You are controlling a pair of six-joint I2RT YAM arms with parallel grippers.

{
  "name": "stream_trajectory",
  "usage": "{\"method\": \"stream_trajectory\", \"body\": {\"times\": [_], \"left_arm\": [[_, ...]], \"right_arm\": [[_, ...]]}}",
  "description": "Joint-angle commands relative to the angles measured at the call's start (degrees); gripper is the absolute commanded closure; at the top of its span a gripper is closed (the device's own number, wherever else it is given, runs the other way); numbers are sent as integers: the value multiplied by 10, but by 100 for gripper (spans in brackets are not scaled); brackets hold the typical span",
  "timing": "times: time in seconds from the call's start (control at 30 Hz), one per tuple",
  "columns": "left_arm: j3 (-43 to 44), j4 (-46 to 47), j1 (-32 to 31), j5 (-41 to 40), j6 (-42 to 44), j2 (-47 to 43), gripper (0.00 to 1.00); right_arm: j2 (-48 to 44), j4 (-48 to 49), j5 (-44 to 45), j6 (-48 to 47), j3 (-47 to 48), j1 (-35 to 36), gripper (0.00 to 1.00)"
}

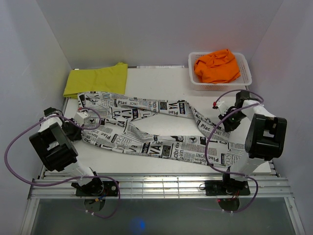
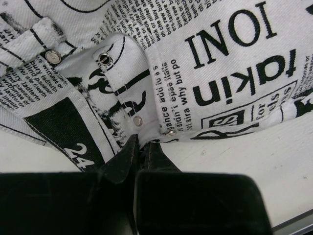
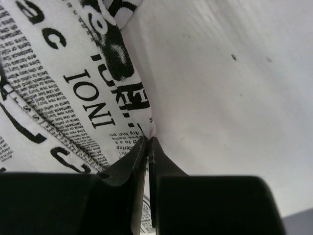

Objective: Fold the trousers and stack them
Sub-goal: Flatten the trousers out

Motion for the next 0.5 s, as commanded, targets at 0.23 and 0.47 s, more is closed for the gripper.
{"method": "stream_trajectory", "body": {"times": [0.23, 0.47], "left_arm": [[-37, 9, 16, -6, 33, -56, 100], [-39, 9, 74, -3, 80, -64, 100]], "right_arm": [[-127, -53, 36, -110, 129, -68, 92], [-79, -68, 55, -126, 240, -110, 92]]}}
